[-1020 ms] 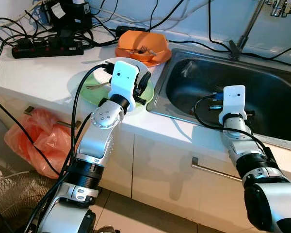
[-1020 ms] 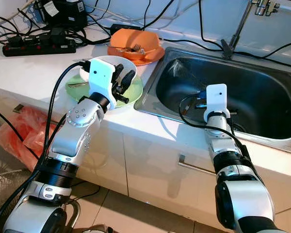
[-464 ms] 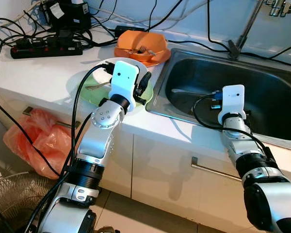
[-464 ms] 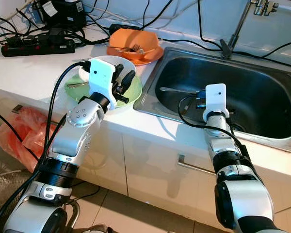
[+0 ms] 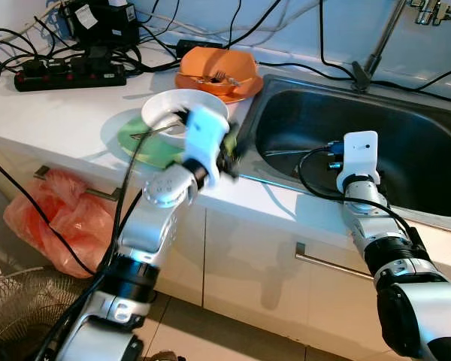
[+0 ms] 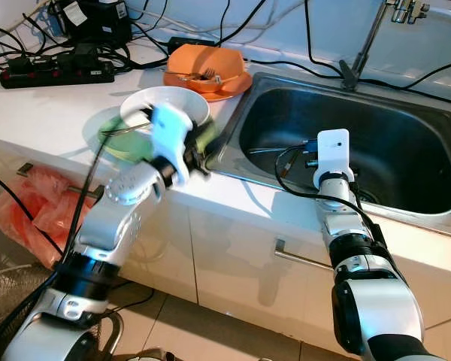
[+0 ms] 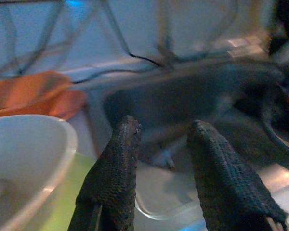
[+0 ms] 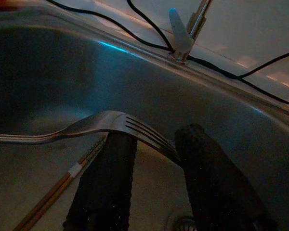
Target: Kitchen organization
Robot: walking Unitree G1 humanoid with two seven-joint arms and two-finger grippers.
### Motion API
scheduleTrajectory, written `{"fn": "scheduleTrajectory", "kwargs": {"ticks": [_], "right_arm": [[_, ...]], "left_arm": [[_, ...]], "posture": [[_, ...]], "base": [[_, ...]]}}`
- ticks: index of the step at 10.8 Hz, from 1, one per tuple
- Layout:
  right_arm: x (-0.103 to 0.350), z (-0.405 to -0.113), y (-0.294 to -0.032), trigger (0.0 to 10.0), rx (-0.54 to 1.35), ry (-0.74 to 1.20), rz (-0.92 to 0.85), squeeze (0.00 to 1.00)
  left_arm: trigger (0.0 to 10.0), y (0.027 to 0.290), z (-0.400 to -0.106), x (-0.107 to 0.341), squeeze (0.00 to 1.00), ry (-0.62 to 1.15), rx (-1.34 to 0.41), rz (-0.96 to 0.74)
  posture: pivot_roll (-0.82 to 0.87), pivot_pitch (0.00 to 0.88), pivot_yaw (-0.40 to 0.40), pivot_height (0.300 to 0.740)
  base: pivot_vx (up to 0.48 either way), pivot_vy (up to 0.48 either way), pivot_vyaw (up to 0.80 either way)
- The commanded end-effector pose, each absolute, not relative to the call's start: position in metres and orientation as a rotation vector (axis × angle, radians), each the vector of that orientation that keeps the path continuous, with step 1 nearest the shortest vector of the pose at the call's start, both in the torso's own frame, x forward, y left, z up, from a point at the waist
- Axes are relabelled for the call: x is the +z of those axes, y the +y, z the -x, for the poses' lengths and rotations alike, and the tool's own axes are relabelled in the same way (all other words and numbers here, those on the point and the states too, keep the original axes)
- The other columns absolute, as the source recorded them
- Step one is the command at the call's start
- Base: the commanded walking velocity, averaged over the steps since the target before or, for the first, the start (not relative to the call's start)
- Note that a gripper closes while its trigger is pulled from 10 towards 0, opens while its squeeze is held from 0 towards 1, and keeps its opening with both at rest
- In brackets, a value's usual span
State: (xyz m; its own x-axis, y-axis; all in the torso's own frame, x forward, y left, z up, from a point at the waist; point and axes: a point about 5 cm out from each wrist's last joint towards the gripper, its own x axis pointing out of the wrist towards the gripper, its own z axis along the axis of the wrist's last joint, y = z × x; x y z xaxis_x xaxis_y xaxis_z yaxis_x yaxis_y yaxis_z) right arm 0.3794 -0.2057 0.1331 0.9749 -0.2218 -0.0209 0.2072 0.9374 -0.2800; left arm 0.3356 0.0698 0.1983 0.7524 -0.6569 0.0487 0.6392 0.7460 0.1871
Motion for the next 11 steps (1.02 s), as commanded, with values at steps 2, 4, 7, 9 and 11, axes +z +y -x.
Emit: {"fn": "scheduleTrajectory", "kwargs": {"ticks": [2, 4, 7, 9, 11], "right_arm": [[0.1231, -0.3768, -0.2038, 10.0, -0.209, 0.097, 0.263, 0.0], [0.1231, -0.3768, -0.2037, 10.0, -0.209, 0.097, 0.262, 0.0], [0.1241, -0.3773, -0.2034, 10.0, -0.209, 0.092, 0.252, 1.0], [0.1242, -0.3775, -0.2026, 10.0, -0.205, 0.09, 0.25, 1.0], [0.1248, -0.3776, -0.2025, 10.0, -0.209, 0.086, 0.255, 0.0]], "left_arm": [[10.0, 0.0628, -0.3287, 0.1958, 0.0, -0.094, -0.789, -0.226], [10.0, 0.0624, -0.3274, 0.1939, 0.0, -0.081, -0.805, -0.243], [10.0, 0.0656, -0.3247, 0.1896, 0.0, -0.041, -0.837, -0.291], [10.0, 0.0655, -0.3225, 0.189, 0.0, -0.031, -0.856, -0.3], [10.0, 0.0675, -0.3263, 0.194, 0.0, -0.067, -0.802, -0.297]], "posture": [[0.08, 0.046, -0.04, 0.74], [0.08, 0.046, -0.04, 0.74], [0.08, 0.042, -0.041, 0.74], [0.08, 0.036, -0.041, 0.74], [0.08, 0.032, -0.04, 0.74]], "base": [[0.0, 0.0, 0.0], [0.0, 0.0, 0.0], [0.0, 0.0, 0.0], [0.0, 0.0, 0.0], [0.0, 0.0, 0.0]]}}
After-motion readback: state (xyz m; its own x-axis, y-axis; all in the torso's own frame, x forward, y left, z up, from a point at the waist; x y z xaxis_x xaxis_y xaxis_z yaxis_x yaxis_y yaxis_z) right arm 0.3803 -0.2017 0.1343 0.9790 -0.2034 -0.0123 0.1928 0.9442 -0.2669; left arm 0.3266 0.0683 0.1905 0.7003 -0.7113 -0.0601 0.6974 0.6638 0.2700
